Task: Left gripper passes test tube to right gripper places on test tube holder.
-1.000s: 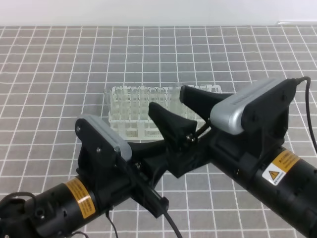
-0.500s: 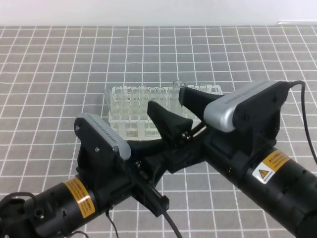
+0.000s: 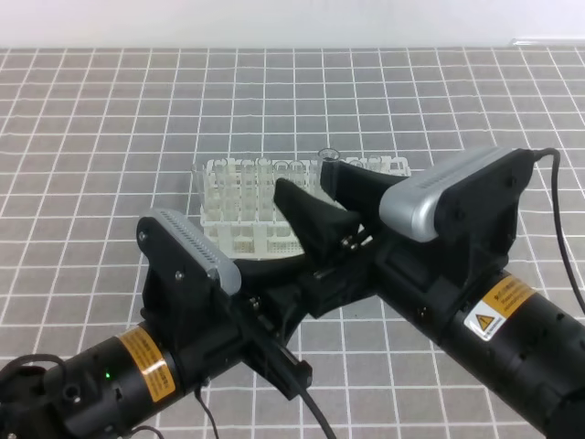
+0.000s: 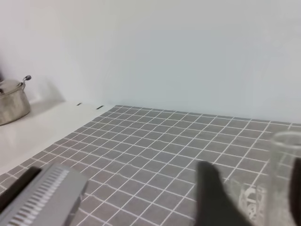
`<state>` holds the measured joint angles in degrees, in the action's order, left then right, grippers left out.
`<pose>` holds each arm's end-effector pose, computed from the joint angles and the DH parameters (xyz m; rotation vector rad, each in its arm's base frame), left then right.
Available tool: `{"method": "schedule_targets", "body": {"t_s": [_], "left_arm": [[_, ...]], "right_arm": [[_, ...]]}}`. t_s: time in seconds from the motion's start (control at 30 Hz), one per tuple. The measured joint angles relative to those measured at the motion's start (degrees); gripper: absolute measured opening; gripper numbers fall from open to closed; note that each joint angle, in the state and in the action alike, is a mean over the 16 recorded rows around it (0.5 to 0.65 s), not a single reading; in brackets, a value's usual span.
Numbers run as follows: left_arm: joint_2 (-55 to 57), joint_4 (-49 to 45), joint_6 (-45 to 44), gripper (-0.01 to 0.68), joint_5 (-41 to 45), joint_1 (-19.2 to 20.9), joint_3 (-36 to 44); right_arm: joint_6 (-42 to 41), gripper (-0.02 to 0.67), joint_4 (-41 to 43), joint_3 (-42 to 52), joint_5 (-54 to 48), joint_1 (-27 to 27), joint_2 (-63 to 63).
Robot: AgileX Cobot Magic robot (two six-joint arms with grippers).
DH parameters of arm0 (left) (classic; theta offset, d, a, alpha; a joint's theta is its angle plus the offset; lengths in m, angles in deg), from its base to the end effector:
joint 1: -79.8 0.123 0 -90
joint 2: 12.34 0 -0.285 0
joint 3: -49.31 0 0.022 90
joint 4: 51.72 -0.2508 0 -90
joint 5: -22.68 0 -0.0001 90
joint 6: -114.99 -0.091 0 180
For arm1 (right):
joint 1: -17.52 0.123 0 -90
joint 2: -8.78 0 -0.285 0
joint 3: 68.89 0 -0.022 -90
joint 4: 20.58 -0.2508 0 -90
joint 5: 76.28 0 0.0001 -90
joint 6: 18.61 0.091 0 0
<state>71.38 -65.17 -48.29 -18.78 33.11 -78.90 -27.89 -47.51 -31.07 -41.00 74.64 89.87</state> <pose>0.1612 -0.1914 0.2351 0.7042 1.5715 -0.8263 0.1686 0.2170 0.3076 -0.3764 1.5201 0.7783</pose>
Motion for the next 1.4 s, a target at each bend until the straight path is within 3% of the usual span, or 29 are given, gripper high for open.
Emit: {"method": "schedule_targets", "body": {"t_s": [0.23, 0.4, 0.53, 0.93, 1.07, 1.2, 1.4], "left_arm": [[-0.1, 0.0, 0.0, 0.051, -0.2, 0.0, 0.0], [-0.1, 0.0, 0.1, 0.070, -0.1, 0.0, 0.0], [-0.1, 0.0, 0.2, 0.097, 0.0, 0.0, 0.0], [-1.5, -0.3, 2.0, 0.304, 2.6, 0.0, 0.0], [-5.0, -0.9, 2.6, 0.338, 6.2, 0.0, 0.0], [-12.2, -1.4, 3.0, 0.292, 12.6, 0.0, 0.0], [-28.0, -2.1, 2.9, 0.153, 27.4, 0.0, 0.1]], "right_arm": [[-0.4, 0.190, -0.3, 0.0, 0.5, 0.0, 0.0], [-0.8, 0.124, -0.5, 0.0, 0.8, -0.1, 0.0], [-0.9, 0.107, -0.5, 0.0, 0.8, -0.1, 0.0], [-1.2, 0.104, -0.6, 0.0, -0.7, 0.1, -0.4], [-3.9, 0.103, -2.6, 0.0, -1.8, 0.2, -1.6], [-8.7, 0.103, -6.3, 0.0, -3.5, 0.2, -3.6], [-16.4, 0.102, -12.8, 0.0, -7.1, 0.2, -6.9]]}}
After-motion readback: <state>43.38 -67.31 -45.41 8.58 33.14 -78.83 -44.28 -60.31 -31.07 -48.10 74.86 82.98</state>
